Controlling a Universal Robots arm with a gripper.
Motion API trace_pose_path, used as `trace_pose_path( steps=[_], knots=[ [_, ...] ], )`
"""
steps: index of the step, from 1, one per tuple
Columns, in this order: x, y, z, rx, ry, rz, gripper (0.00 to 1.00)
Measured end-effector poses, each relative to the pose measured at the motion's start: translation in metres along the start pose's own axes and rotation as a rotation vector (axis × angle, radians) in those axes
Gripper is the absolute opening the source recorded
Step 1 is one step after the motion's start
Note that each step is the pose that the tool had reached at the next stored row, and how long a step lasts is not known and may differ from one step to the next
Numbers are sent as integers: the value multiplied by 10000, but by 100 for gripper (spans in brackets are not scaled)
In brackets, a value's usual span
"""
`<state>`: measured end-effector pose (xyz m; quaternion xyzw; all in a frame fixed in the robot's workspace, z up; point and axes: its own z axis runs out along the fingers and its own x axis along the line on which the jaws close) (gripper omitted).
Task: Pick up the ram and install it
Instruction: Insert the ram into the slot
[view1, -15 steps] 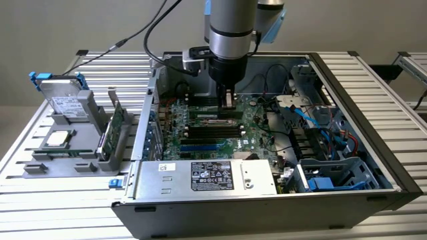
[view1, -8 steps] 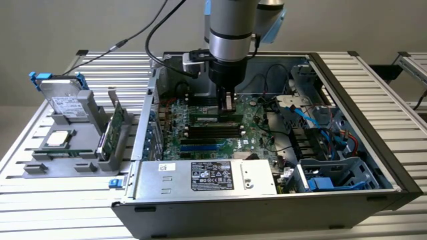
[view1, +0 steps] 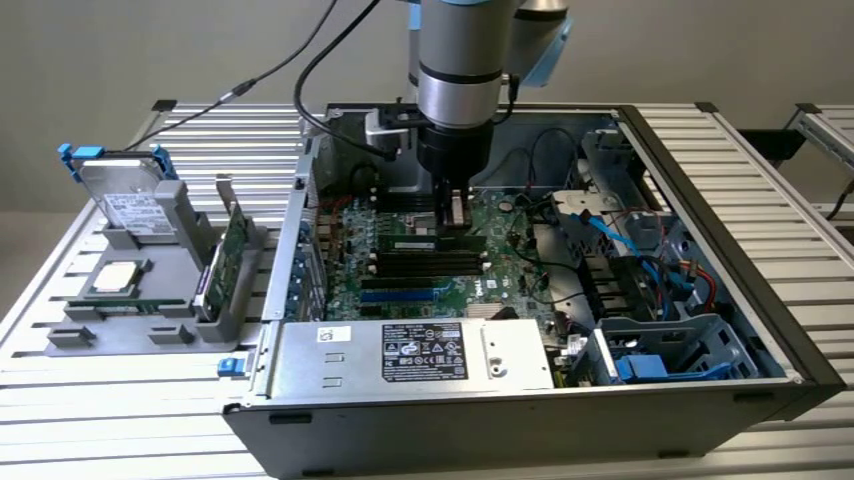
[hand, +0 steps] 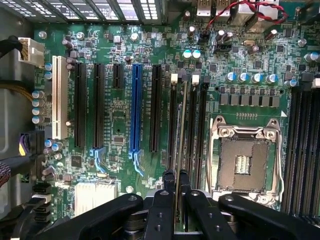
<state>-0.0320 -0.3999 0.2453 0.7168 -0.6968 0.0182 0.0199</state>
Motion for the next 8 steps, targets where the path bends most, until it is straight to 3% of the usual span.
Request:
trace_pose_path(
  steps=[8],
  knots=[
    [-5,8,87,4,42,-79,14]
  ],
)
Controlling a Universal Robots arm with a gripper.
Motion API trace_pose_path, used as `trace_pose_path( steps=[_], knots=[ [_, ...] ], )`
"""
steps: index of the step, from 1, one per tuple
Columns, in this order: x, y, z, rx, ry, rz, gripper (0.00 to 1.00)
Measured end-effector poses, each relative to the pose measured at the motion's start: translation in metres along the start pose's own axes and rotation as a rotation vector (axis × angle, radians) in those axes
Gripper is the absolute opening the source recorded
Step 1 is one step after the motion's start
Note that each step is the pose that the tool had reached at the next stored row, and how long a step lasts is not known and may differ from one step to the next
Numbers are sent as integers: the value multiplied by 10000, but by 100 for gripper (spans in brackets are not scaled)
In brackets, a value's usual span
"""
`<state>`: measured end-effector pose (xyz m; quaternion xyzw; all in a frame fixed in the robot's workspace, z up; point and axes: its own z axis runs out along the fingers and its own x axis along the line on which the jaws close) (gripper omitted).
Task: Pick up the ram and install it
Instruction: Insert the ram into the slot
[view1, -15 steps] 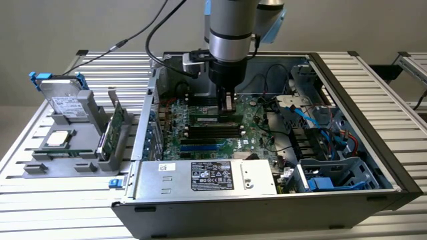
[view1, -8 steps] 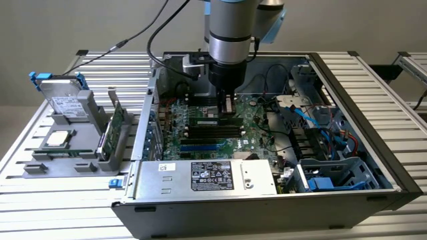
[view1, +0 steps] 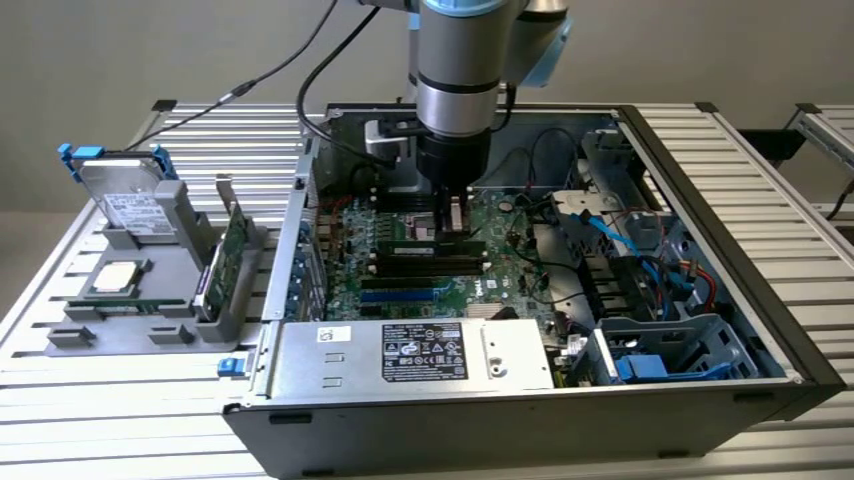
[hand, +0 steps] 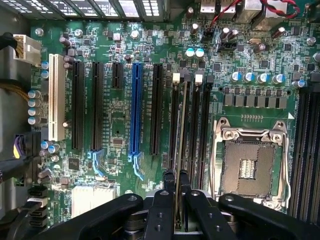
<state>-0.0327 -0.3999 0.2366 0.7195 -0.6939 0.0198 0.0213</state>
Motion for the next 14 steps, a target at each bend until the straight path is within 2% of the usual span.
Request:
trace_pose_path(
  steps=[7,14],
  knots=[
    [-3,2,52,7,2,-123,14],
    [-4,8,59,13,2,-225,14]
  ],
)
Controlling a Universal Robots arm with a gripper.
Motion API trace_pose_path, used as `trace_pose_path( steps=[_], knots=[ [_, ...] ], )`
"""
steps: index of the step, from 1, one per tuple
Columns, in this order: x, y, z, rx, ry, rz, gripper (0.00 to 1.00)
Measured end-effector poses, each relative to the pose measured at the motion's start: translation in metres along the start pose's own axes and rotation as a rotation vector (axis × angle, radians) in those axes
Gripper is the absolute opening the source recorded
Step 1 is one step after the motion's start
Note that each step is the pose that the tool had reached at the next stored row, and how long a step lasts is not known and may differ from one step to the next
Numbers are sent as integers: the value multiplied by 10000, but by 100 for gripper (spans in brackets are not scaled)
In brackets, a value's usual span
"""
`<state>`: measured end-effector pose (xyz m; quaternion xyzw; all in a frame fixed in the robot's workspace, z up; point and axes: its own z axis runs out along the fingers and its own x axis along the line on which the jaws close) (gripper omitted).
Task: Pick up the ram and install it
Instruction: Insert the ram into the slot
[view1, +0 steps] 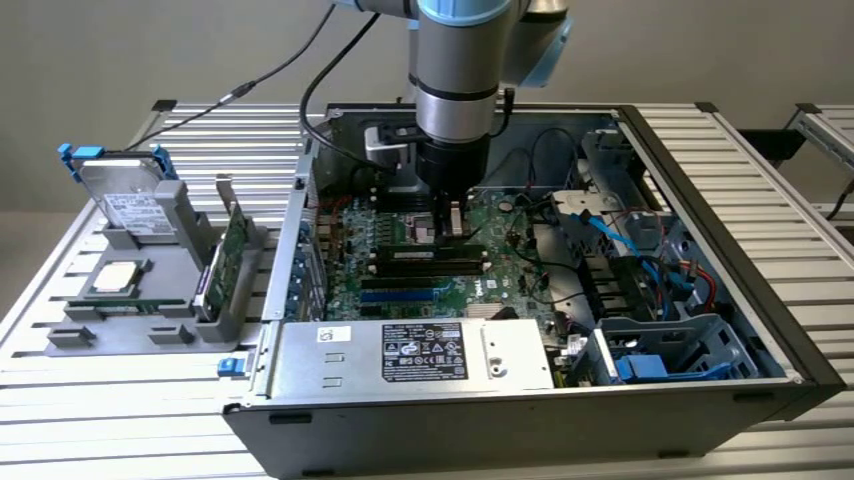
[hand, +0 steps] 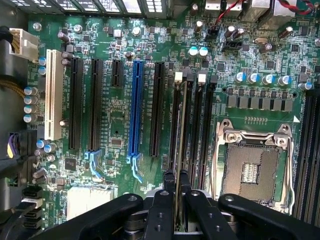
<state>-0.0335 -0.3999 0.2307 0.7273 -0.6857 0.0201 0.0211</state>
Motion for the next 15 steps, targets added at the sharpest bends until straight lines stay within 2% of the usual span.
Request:
trace_pose_path(
  steps=[5,15],
  knots=[
    [4,13,1,10,0,-176,14],
    [20,15,28,11,2,-185,14]
  ],
)
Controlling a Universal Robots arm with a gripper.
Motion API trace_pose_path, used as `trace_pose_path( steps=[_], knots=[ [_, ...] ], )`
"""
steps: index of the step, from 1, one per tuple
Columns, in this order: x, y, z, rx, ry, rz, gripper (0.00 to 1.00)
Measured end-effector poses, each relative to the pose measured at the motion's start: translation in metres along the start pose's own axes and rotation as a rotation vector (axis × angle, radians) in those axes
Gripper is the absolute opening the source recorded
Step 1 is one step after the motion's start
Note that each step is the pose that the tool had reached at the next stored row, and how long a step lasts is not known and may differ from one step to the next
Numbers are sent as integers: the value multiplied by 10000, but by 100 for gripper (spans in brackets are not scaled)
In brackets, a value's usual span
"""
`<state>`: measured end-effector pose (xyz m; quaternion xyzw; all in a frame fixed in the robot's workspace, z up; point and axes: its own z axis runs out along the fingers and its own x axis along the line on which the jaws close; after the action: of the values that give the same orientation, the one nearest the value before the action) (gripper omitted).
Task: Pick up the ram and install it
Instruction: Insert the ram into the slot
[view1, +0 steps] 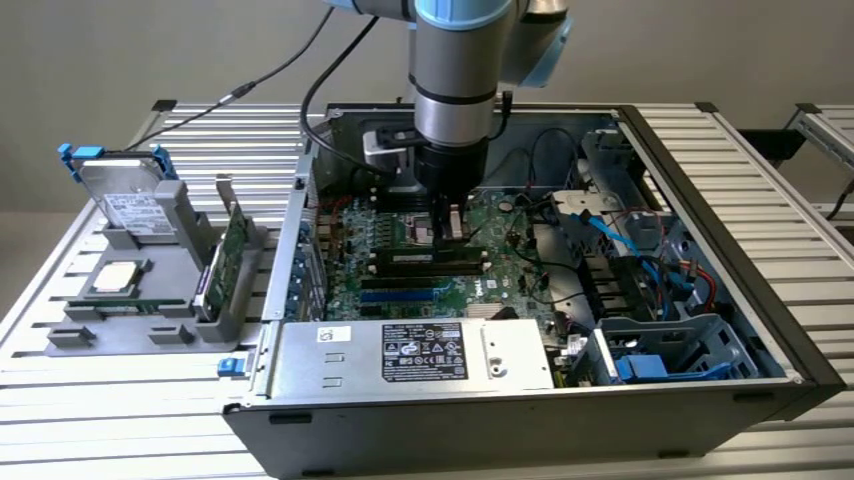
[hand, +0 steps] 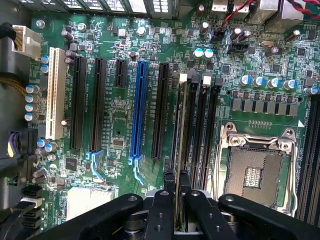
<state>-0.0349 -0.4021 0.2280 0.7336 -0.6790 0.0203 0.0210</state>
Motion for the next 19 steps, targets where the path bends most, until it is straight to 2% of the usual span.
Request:
trace_pose_path(
  steps=[19],
  knots=[
    [4,-17,37,15,1,1,14]
  ],
)
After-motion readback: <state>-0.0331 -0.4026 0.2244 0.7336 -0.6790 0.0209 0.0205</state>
